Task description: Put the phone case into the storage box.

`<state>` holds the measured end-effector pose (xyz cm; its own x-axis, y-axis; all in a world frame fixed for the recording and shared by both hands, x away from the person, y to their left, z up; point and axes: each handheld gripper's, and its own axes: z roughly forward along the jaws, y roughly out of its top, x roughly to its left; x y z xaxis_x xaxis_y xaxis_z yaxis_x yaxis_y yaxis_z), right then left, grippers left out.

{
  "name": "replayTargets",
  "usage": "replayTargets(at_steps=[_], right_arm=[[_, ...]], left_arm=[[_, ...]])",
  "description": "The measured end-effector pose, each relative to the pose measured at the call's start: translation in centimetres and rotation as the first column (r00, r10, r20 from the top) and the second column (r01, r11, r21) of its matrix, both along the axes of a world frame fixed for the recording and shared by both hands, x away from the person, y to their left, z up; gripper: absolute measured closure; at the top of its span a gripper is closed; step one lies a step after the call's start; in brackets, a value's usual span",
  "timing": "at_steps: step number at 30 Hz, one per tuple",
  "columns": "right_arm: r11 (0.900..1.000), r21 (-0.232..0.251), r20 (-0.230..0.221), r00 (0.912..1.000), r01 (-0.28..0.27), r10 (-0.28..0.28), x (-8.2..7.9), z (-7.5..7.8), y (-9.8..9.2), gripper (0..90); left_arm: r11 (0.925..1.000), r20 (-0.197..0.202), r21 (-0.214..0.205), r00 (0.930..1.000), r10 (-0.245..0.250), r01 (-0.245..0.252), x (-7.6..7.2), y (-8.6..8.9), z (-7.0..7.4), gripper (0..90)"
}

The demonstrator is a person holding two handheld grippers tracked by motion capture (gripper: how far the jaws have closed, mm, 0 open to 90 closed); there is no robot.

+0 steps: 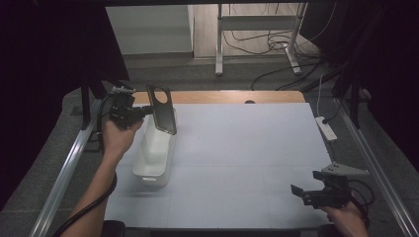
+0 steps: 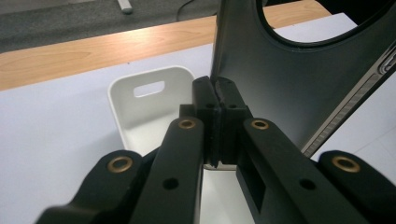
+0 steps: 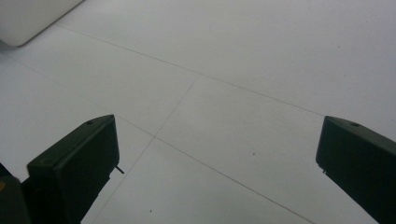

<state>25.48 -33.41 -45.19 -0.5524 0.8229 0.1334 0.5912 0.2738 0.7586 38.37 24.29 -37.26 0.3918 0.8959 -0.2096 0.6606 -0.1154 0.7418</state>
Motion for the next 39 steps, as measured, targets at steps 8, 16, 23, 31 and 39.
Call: replayTargets(at_steps=[8,16,23,31,39], right_arm=[[0.9995,-0.029,0.003,0.9999,-0.01,0.01,0.0,0.0,0.3,0.2],[0.9995,-0.032,-0.006,1.0,-0.006,0.005,-0.1,0.0,0.3,0.2],[0.9991,-0.04,-0.012,0.9999,-0.012,0.012,0.0,-0.1,0.3,0.7],[0.999,-0.042,-0.012,0.9998,-0.015,0.015,0.0,-0.1,0.4,0.9],[0.9989,-0.044,-0.017,0.9997,-0.019,0.018,0.0,-0.1,0.4,1.4]], left_arm=[[0.9994,0.001,0.026,0.9997,0.024,-0.024,0.9,0.5,0.3,88.8],[0.9977,0.003,0.039,0.9985,0.055,-0.055,2.1,0.8,0.2,88.8],[0.9952,-0.001,0.051,0.9965,0.084,-0.083,3.2,0.8,-0.3,88.8],[0.9931,-0.003,0.045,0.9941,0.108,-0.108,4.3,0.8,-0.8,88.9],[0.9905,-0.009,0.045,0.9914,0.13,-0.13,5.2,0.6,-1.4,88.9]])
